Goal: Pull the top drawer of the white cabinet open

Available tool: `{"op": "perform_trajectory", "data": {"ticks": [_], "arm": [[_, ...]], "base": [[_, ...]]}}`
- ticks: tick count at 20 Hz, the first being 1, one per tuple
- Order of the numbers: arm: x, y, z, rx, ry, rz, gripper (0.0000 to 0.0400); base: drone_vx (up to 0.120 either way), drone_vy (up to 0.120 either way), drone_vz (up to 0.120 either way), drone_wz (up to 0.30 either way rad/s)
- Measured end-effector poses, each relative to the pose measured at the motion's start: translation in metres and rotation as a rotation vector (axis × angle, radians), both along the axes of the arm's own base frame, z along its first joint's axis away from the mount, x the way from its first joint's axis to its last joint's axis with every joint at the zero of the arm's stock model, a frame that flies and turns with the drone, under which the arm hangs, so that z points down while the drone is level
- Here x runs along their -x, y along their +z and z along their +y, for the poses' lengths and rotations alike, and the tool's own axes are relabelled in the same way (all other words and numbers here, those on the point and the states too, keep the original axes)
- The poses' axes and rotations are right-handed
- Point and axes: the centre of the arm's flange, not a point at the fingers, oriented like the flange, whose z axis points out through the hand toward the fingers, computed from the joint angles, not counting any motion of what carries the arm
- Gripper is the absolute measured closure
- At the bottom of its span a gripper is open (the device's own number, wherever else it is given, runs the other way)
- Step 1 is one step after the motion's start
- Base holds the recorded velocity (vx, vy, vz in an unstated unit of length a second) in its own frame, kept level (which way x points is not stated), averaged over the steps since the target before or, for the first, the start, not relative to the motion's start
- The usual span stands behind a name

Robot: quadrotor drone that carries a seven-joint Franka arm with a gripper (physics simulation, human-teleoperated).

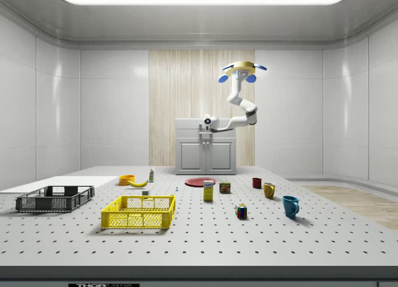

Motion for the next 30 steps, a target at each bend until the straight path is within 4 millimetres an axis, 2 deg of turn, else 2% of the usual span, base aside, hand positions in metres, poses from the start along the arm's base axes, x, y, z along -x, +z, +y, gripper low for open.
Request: {"op": "perform_trajectory", "data": {"ticks": [13,14,15,17,20,23,24,26,30], "arm": [[0.0,0.0,0.011,0.0,0.0,0.0,0.0095],[0.0,0.0,0.011,0.0,0.0,0.0,0.0111],[0.0,0.0,0.011,0.0,0.0,0.0,0.0151],[0.0,0.0,0.011,0.0,0.0,0.0,0.0208],[0.0,0.0,0.011,0.0,0.0,0.0,0.0254],[0.0,0.0,0.011,0.0,0.0,0.0,0.0275],[-0.001,-0.002,0.012,0.001,0.0,-0.014,0.0259],[0.0,0.0,0.011,0.004,0.0,0.003,0.0275],[0.001,0.002,0.011,0.015,-0.001,0.014,0.0261]], "base": [[0.0,0.0,0.0,0.0],[0.0,0.0,0.0,0.0],[0.0,0.0,0.0,0.0],[0.0,0.0,0.0,0.0],[0.0,0.0,0.0,0.0],[0.0,0.0,0.0,0.0],[0.0,0.0,0.0,0.0],[0.0,0.0,0.0,0.0],[0.0,0.0,0.0,0.0]]}}
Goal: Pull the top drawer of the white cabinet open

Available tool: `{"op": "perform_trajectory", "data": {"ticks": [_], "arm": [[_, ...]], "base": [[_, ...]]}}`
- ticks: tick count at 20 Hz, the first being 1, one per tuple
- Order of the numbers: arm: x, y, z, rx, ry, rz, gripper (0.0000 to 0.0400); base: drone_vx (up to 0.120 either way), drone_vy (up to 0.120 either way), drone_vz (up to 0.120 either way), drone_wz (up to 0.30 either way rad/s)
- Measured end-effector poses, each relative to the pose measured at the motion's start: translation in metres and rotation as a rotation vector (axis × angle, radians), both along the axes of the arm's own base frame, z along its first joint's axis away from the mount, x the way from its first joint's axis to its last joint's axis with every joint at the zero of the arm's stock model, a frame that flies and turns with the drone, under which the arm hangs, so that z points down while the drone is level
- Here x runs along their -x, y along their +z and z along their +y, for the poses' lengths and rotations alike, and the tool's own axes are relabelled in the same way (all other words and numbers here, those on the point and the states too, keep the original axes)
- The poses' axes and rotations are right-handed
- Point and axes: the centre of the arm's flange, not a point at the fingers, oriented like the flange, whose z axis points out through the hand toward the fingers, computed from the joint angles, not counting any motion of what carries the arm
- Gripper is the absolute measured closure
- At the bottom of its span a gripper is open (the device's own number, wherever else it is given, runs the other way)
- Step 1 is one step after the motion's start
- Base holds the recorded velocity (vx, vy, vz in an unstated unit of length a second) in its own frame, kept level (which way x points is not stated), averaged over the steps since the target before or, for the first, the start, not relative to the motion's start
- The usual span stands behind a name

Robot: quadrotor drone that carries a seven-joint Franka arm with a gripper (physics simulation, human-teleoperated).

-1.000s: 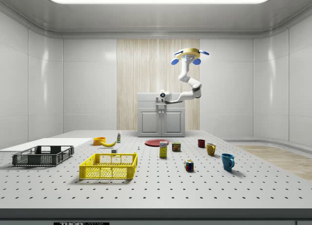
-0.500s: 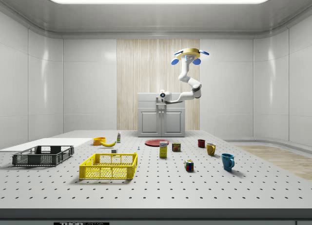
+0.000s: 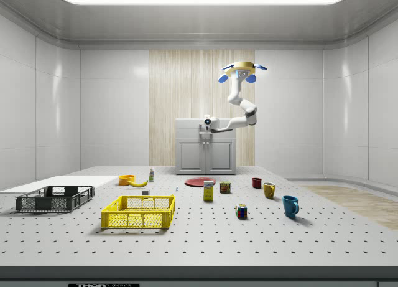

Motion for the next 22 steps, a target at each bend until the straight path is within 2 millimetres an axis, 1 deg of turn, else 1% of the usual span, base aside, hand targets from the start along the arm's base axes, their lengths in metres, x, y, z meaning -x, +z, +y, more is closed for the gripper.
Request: {"op": "perform_trajectory", "data": {"ticks": [4,8,9,10,13,17,21,22], "arm": [[0.0,0.0,-0.006,-0.006,0.0,-0.001,0.028],[-0.001,-0.001,-0.011,-0.006,0.001,-0.01,0.0271],[-0.001,-0.002,-0.013,-0.006,0.001,-0.023,0.0264],[-0.001,-0.003,-0.015,0.001,0.002,-0.017,0.024],[-0.001,-0.001,-0.018,-0.002,0.001,-0.005,0.0268],[-0.001,-0.001,-0.024,-0.004,0.001,-0.016,0.0265],[-0.001,-0.001,-0.038,-0.004,0.001,-0.013,0.0264],[0.0,0.001,-0.042,-0.002,0.001,0.005,0.0266]], "base": [[0.0,0.0,0.0,0.0],[0.0,0.0,0.0,0.0],[0.0,0.0,0.0,0.0],[0.0,0.0,0.0,0.0],[0.0,0.0,0.0,0.0],[0.0,0.0,0.0,0.0],[0.0,0.0,0.0,0.0],[0.0,0.0,0.0,0.0]]}}
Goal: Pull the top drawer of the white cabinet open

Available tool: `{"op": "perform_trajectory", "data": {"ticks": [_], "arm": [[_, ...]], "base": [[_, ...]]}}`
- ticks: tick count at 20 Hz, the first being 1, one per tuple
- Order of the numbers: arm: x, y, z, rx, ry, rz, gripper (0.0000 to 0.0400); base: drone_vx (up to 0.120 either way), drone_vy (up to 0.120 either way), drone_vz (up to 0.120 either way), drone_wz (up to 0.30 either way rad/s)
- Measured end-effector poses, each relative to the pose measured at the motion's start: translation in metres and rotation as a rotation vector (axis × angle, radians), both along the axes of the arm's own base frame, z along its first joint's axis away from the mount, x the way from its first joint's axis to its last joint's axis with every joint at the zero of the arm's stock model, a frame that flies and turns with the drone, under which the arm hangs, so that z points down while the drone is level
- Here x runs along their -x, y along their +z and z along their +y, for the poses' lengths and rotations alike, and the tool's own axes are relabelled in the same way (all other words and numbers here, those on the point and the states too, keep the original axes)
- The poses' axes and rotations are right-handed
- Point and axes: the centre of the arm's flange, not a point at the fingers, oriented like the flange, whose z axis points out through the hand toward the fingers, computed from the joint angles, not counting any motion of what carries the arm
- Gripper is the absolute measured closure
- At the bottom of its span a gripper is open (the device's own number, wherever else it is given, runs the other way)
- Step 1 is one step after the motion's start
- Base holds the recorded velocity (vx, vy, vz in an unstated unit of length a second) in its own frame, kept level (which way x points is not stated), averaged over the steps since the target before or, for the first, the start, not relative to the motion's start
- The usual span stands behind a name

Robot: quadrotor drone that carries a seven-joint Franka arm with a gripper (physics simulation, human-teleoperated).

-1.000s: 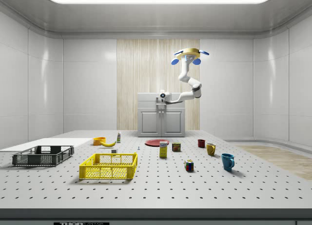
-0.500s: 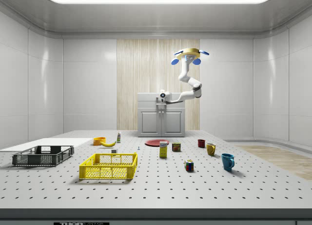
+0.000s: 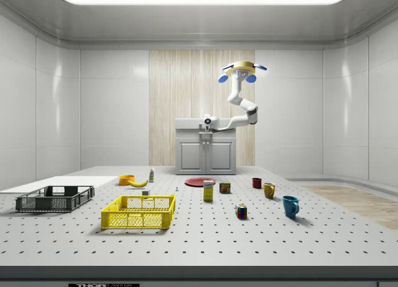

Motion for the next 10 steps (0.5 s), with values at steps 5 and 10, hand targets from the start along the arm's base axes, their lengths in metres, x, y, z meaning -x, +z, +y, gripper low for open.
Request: {"op": "perform_trajectory", "data": {"ticks": [5,10], "arm": [[-0.001,-0.005,-0.013,-0.002,0.001,-0.05,0.0251],[-0.006,-0.019,-0.027,0.018,0.001,-0.044,0.0231]], "base": [[0.0,0.032,0.0,0.0],[0.0,0.12,0.0,0.0]]}}
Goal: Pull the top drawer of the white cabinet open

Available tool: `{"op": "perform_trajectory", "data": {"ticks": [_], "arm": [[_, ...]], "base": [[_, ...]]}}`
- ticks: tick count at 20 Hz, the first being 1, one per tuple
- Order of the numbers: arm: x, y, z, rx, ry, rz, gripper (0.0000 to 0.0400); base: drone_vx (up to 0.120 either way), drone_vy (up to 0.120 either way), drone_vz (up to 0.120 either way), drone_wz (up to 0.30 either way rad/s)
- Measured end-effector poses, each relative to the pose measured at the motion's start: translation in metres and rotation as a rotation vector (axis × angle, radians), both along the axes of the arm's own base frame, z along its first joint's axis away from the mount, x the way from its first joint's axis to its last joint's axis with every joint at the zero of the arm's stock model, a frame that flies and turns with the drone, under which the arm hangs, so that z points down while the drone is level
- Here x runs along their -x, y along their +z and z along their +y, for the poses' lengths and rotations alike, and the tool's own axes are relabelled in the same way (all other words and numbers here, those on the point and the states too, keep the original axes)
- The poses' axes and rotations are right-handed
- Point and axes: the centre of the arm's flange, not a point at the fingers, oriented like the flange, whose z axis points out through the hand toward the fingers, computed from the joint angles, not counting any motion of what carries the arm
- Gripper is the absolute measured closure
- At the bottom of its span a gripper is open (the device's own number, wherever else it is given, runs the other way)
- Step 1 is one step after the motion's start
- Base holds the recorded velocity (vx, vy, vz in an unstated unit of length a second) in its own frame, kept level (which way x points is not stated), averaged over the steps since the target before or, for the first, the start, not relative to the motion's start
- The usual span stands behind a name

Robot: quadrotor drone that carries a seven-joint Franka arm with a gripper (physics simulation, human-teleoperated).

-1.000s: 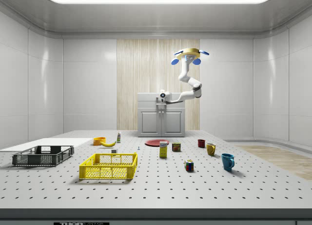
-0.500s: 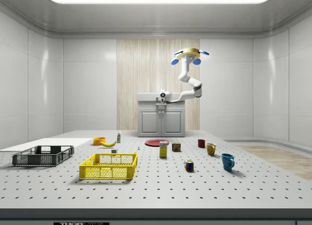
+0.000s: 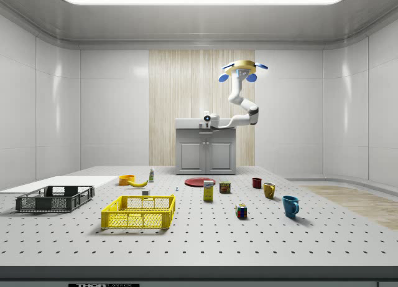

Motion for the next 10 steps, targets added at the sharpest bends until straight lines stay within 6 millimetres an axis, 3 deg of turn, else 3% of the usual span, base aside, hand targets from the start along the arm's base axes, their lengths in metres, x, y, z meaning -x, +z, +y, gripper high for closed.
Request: {"op": "perform_trajectory", "data": {"ticks": [6,7,10], "arm": [[0.003,0.012,-0.002,-0.02,0.0,0.017,0.0281],[0.003,0.013,-0.002,-0.021,0.0,0.018,0.0253],[0.004,0.015,-0.002,-0.025,-0.001,0.021,0.017]], "base": [[0.0,0.12,0.0,0.0],[0.0,0.12,0.0,0.0],[0.0,0.0,0.0,0.0]]}}
